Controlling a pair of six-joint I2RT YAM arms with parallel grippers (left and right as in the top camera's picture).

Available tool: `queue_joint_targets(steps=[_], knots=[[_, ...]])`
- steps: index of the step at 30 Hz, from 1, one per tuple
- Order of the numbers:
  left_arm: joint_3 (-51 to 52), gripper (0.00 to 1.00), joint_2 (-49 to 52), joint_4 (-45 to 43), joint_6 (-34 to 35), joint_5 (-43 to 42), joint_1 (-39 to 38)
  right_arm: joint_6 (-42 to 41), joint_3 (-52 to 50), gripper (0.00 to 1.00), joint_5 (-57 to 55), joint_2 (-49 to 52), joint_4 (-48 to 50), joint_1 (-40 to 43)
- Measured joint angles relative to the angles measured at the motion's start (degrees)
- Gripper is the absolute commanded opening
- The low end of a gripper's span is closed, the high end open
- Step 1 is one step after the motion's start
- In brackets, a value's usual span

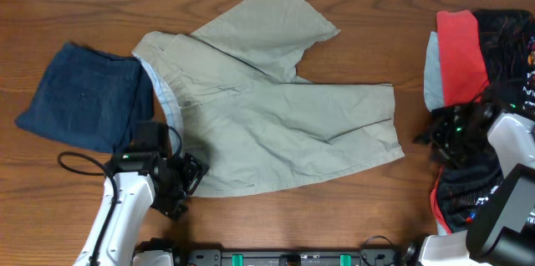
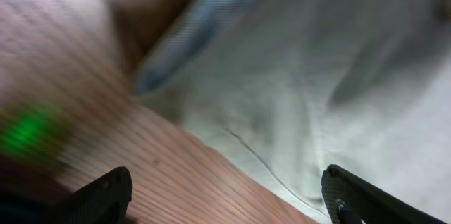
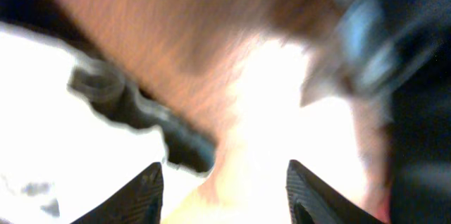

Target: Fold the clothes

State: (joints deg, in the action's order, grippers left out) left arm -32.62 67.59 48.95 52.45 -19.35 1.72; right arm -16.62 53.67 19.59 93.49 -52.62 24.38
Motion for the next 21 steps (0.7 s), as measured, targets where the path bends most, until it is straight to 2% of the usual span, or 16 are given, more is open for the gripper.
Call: queue_joint_targets(steps=[3,8,9,21], knots=[[1.55,0.81,0.0,-1.14,1.27,2.27,0.0,1.09,0.0,0.57,1.09,-0.02,-3.39,-1.25],[1.97,0.55,0.0,-3.3,3.1,4.57,0.0,2.16,0.0,0.57,1.9,-0.02,-6.05,-3.28],[1.97,0.53,0.0,-3.69,3.17,4.74,0.02,2.23,0.0,0.57,1.95,-0.02,-6.36,-3.56],[2.27,0.53,2.58,-6.01,3.89,5.9,0.02,2.64,0.0,0.57,2.51,-0.02,-10.6,-6.25]])
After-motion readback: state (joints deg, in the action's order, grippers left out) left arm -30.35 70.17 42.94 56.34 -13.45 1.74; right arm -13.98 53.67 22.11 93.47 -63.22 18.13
